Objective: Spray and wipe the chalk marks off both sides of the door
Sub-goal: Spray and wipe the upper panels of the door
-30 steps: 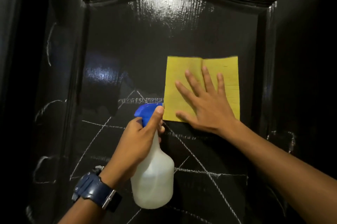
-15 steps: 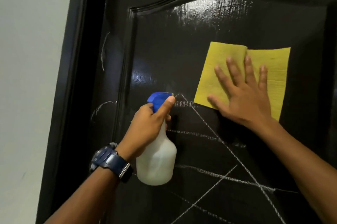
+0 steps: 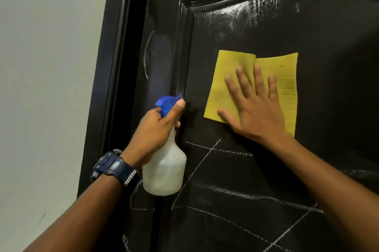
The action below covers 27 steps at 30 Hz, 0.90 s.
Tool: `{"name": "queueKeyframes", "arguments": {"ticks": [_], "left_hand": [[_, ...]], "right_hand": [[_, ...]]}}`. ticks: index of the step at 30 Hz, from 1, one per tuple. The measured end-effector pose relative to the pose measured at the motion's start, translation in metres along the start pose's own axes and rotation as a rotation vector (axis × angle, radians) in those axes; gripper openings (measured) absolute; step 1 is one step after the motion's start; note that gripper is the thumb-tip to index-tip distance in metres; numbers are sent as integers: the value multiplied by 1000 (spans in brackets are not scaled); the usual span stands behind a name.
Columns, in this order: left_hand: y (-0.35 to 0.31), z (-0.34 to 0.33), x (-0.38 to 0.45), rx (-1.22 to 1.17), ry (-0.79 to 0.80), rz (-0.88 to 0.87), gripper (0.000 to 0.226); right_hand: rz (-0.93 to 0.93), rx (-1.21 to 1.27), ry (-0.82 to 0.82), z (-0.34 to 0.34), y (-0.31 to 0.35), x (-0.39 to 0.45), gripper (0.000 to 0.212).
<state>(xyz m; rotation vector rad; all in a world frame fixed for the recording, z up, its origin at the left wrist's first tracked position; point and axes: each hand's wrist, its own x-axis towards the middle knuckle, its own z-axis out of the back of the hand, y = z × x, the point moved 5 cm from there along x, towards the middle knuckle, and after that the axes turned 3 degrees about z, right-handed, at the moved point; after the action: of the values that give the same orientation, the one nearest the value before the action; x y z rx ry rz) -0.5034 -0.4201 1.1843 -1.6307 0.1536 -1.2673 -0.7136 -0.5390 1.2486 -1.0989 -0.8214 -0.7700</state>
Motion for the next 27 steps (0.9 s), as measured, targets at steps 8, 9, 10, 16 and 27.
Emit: {"name": "queueKeyframes", "arguments": {"ticks": [8, 9, 10, 16, 27], "left_hand": [[26, 34, 12, -79, 62, -16, 67], [27, 37, 11, -77, 67, -22, 67], [26, 40, 12, -79, 69, -32, 67], [32, 45, 19, -102, 55, -18, 72], [36, 61, -3, -1, 58, -15, 73]], "right_hand": [[181, 23, 82, -27, 90, -93, 89], [184, 21, 80, -26, 92, -85, 89], [184, 17, 76, -24, 92, -71, 89], [-63, 48, 4, -5, 90, 51, 88], [99, 209, 201, -50, 233, -127, 87]]}}
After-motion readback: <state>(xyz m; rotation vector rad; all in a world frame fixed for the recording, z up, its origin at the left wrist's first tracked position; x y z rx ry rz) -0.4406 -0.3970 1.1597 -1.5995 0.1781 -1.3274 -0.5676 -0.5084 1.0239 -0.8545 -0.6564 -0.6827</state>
